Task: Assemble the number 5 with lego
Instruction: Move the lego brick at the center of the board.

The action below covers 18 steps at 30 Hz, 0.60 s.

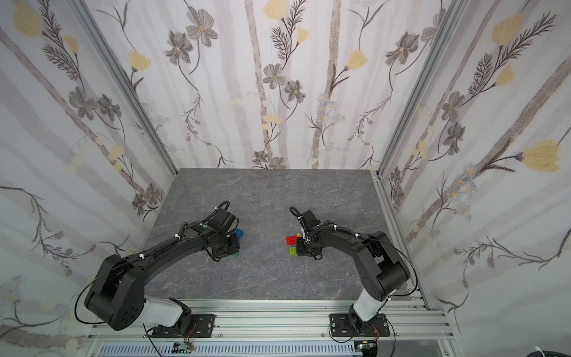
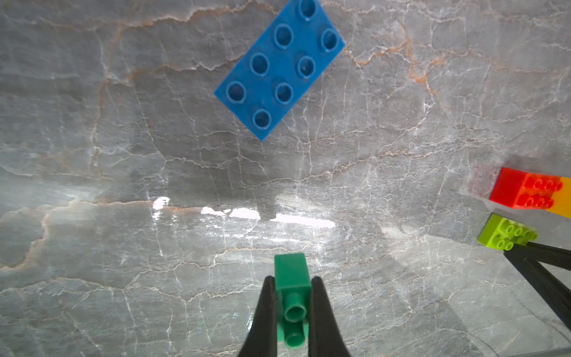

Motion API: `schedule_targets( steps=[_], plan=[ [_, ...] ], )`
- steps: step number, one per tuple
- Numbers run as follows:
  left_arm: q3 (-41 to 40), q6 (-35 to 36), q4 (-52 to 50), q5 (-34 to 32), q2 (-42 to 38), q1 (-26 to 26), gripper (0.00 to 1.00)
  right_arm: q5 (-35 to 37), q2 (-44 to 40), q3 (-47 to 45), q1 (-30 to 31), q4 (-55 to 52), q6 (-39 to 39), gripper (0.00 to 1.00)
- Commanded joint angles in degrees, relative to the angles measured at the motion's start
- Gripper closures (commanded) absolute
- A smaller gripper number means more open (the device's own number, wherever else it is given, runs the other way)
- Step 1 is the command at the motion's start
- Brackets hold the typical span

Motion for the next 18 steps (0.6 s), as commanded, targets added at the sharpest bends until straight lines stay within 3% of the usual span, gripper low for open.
schedule_targets(
  steps=[1, 18],
  plan=[
    [-0.2, -0.9, 0.0, -0.6, -0.7, -0.1, 1.00, 1.8, 0.8, -0.1, 1.7, -0.3, 1.5, 0.68],
    [1.9, -2.2, 0.1, -0.7, 0.9, -2.9, 1.00, 1.1, 6.2, 6.4, 10.6, 0.6, 2.9, 0.69]
  ],
)
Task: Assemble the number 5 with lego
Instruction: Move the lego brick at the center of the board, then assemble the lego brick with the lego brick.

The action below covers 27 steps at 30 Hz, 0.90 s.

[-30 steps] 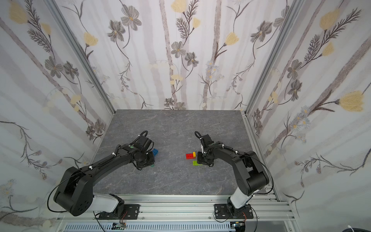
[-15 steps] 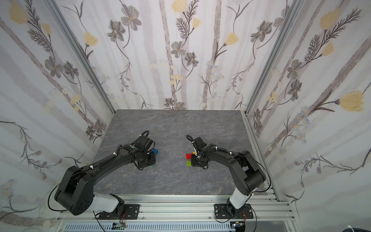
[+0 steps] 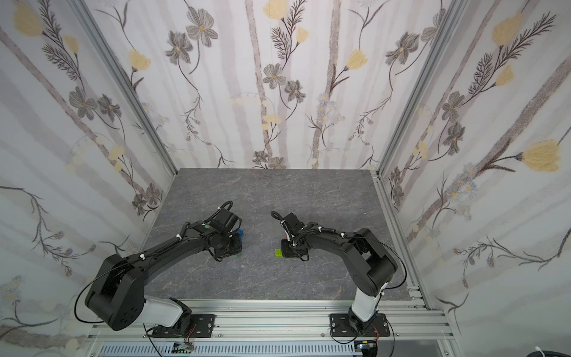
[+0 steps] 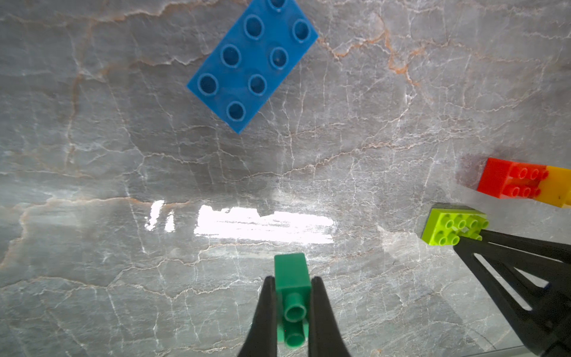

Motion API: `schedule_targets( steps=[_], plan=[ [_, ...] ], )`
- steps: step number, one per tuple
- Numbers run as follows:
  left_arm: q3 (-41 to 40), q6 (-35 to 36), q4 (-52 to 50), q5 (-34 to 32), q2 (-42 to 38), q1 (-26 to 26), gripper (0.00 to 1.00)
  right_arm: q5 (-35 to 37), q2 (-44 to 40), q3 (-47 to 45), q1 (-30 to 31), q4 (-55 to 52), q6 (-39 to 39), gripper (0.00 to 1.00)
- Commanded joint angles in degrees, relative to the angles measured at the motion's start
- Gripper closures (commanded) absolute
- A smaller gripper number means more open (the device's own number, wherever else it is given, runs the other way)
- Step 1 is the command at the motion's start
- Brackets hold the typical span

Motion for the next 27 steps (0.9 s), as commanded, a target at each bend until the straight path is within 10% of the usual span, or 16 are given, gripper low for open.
schedule_targets(
  steps=[1, 27],
  plan=[
    [1.1, -1.2, 0.1, -0.7, 0.8, -0.9, 1.00, -0.7, 1.2, 1.2, 1.5, -1.9, 2.4, 0.69],
    [17.1, -7.4, -0.3, -3.4, 19.2, -14.7, 1.00, -2.1, -21.8, -10.8, -8.7, -5.4, 3.0, 0.57]
  ],
)
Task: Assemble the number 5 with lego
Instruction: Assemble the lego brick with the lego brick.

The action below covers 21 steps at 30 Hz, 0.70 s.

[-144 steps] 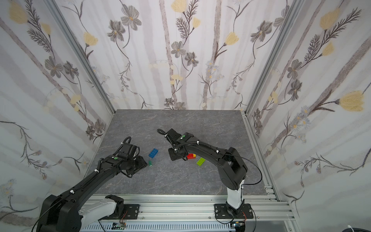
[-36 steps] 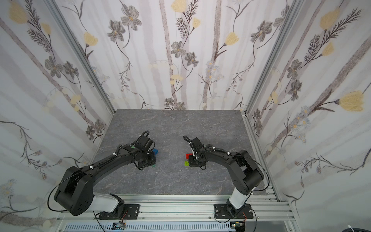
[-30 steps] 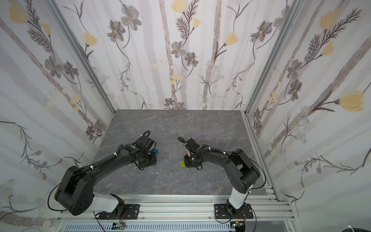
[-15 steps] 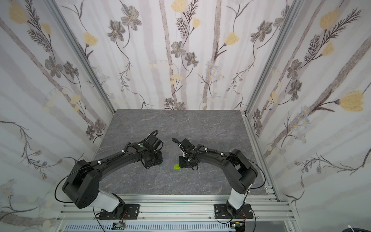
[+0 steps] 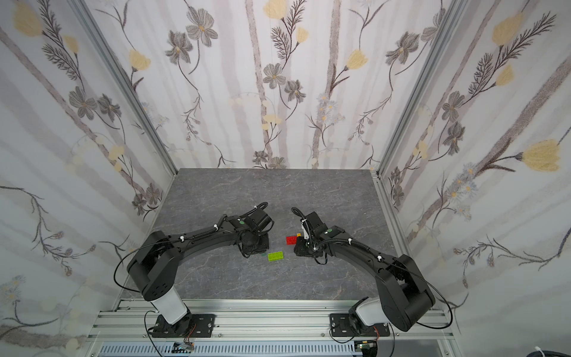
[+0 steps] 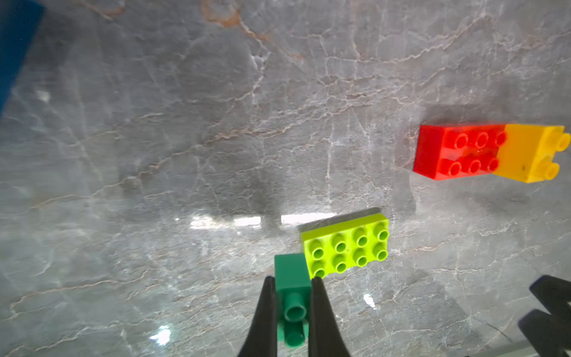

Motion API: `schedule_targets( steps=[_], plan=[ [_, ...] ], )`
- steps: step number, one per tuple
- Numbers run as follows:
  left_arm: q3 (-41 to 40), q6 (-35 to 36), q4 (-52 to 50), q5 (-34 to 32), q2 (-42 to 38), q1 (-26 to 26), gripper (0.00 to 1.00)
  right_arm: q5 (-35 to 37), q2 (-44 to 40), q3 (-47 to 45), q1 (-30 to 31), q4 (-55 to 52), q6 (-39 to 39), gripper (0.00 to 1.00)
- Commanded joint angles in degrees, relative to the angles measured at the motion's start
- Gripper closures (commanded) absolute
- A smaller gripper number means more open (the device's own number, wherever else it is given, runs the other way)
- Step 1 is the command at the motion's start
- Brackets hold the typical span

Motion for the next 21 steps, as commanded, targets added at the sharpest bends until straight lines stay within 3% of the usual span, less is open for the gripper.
schedule_targets(
  steps=[1, 13, 21],
  plan=[
    [2.3, -2.6, -1.3, -1.5, 2.1, -1.2, 1.00, -0.6, -1.5, -0.8, -1.0, -2.0, 0.1, 0.57],
    [5.6, -8.0, -4.2, -6.6, 6.2, -4.6, 1.00, -2.3, -5.0, -1.8, -3.4, -3.7, -2.0, 0.57],
    [6.4, -9.3, -4.8, -6.3, 7.8, -5.4, 1.00, -2.8, -5.3, -1.5, -4.2, -4.2, -2.9, 0.57]
  ],
)
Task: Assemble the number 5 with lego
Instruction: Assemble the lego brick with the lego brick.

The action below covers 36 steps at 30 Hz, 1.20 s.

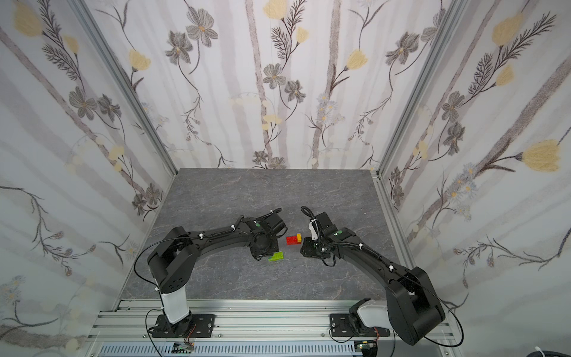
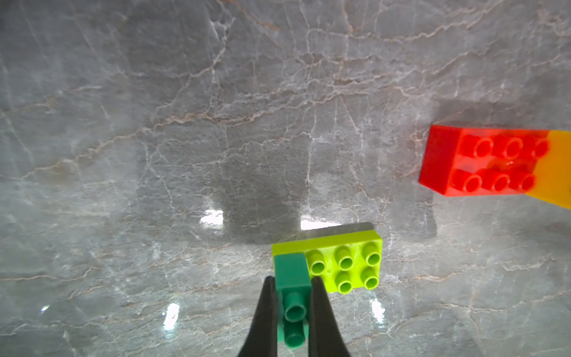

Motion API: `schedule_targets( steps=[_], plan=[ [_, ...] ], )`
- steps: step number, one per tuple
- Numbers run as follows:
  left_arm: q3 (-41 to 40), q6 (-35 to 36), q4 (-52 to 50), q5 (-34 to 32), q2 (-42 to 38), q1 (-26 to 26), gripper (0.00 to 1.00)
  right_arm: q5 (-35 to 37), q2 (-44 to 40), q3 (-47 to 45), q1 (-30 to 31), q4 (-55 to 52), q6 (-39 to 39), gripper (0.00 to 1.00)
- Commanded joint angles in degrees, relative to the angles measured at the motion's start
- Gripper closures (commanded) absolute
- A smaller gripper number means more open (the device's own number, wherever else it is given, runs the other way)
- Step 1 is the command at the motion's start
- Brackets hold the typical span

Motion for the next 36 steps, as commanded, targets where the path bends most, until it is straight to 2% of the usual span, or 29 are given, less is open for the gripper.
schedule_targets(
  steps=[1, 27, 36],
  plan=[
    [0.3, -2.1, -1.7, -1.1, 0.8, -0.2, 1.00, -0.8, -0.4, 0.4, -0.3, -0.9, -0.5, 0.57],
    [0.2, -4.2, -4.6, -3.9, 0.5, -2.3, 1.00, -0.6, -1.3, -0.2, -1.0, -1.2, -1.7, 0.56],
    [-2.5, -5.3, -1.0, -4.3, 1.0, -2.3, 1.00, -0.7, -2.7, -0.3, -1.1, -1.4, -1.7, 0.57]
  ],
)
